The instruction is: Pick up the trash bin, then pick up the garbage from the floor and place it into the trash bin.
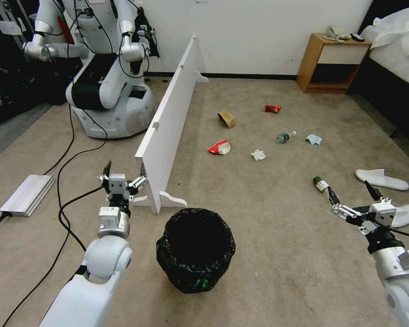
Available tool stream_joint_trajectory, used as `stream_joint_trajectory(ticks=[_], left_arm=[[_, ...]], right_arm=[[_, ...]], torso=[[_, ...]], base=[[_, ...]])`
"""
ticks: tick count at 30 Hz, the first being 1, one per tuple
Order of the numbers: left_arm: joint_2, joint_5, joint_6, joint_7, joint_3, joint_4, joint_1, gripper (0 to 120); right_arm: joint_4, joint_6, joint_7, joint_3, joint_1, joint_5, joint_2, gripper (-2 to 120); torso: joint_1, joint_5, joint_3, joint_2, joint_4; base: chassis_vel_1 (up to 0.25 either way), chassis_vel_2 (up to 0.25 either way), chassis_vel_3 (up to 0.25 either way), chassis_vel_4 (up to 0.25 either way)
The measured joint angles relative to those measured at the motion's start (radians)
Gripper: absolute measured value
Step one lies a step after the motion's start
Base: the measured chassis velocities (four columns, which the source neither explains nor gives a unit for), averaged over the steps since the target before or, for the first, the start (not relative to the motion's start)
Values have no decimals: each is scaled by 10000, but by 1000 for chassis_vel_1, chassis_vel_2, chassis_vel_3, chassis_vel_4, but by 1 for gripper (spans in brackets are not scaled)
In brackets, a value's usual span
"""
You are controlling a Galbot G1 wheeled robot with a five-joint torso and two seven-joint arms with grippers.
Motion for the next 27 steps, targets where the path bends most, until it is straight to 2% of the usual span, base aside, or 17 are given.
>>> stream_joint_trajectory(ticks=[2, 3, 4, 5, 7, 8, 9, 11, 12, 14, 15, 16, 21, 23, 24, 26, 27], left_arm=[[395, -1171, 948, -569, 180, -389, 419, 100], [395, -1171, 948, -569, 180, -389, 419, 100], [577, -1645, 1400, -849, 271, -555, 571, 100], [577, -1645, 1400, -849, 271, -555, 571, 100], [767, -2514, 2234, -1585, 483, -817, 592, 100], [767, -2514, 2234, -1585, 483, -817, 592, 100], [784, -3087, 2716, -1963, 653, -944, 517, 100], [783, -3700, 3299, -2352, 956, -1113, 424, 100], [783, -3700, 3299, -2352, 956, -1113, 424, 100], [749, -4309, 3808, -2762, 1347, -1256, 377, 100], [749, -4309, 3808, -2762, 1347, -1256, 377, 100], [722, -4755, 4078, -2982, 1557, -1314, 322, 100], [723, -5502, 4364, -3170, 1870, -1354, 24, 100], [773, -6606, 4584, -3518, 2060, -1478, -280, 100], [773, -6606, 4584, -3518, 2060, -1478, -280, 100], [877, -7694, 4758, -3932, 2264, -1590, -565, 100], [877, -7694, 4758, -3932, 2264, -1590, -565, 100]], right_arm=[[120, 7, -6, 35, -133, -23, 69, 100], [120, 7, -6, 35, -133, -23, 69, 100], [170, 20, -16, 73, -216, -35, 110, 100], [170, 20, -16, 73, -216, -35, 110, 100], [236, 51, -45, 113, -314, -96, 244, 100], [236, 51, -45, 113, -314, -96, 244, 100], [262, 63, -61, 115, -356, -155, 333, 100], [294, 77, -77, 114, -406, -248, 481, 100], [294, 77, -77, 114, -406, -248, 481, 100], [329, 87, -93, 110, -463, -336, 632, 100], [329, 87, -93, 110, -463, -336, 632, 100], [342, 102, -112, 116, -503, -388, 717, 100], [357, 137, -145, 186, -612, -455, 818, 100], [355, 166, -170, 234, -687, -518, 878, 100], [355, 166, -170, 234, -687, -518, 878, 100], [329, 175, -178, 251, -708, -553, 937, 100], [329, 175, -178, 251, -708, -553, 937, 100]], torso=[[0, 0, -1, -1, 2], [0, 0, -1, -1, 2], [0, 0, -1, 0, 3], [0, 0, -1, 0, 3], [0, 3, -1, 0, -2], [0, 3, -1, 0, -2], [0, 1, -1, 0, -2], [0, 2, -1, 0, -4], [0, 2, -1, 0, -4], [0, 2, -1, 0, -3], [0, 2, -1, 0, -3], [0, 1, -1, 0, -1], [0, 1, -1, 0, -2], [0, 2, -1, 0, -2], [0, 2, -1, 0, -2], [0, 2, -1, -1, -2], [0, 2, -1, -1, -2]], base=[[0, 0, 0, 0], [0, 0, 0, 0], [0, 0, 0, 0], [0, 0, 0, 0], [0, 0, 0, 0], [0, 0, 0, 0], [0, 0, 0, 0], [0, 0, 0, 0], [0, 0, 0, 0], [0, 0, 0, 0], [0, 0, 0, 0], [0, 0, 0, 0], [0, 0, 0, 0], [0, 0, 0, 0], [0, 0, 0, 0], [0, 0, 0, 0], [0, 0, 0, 0]])
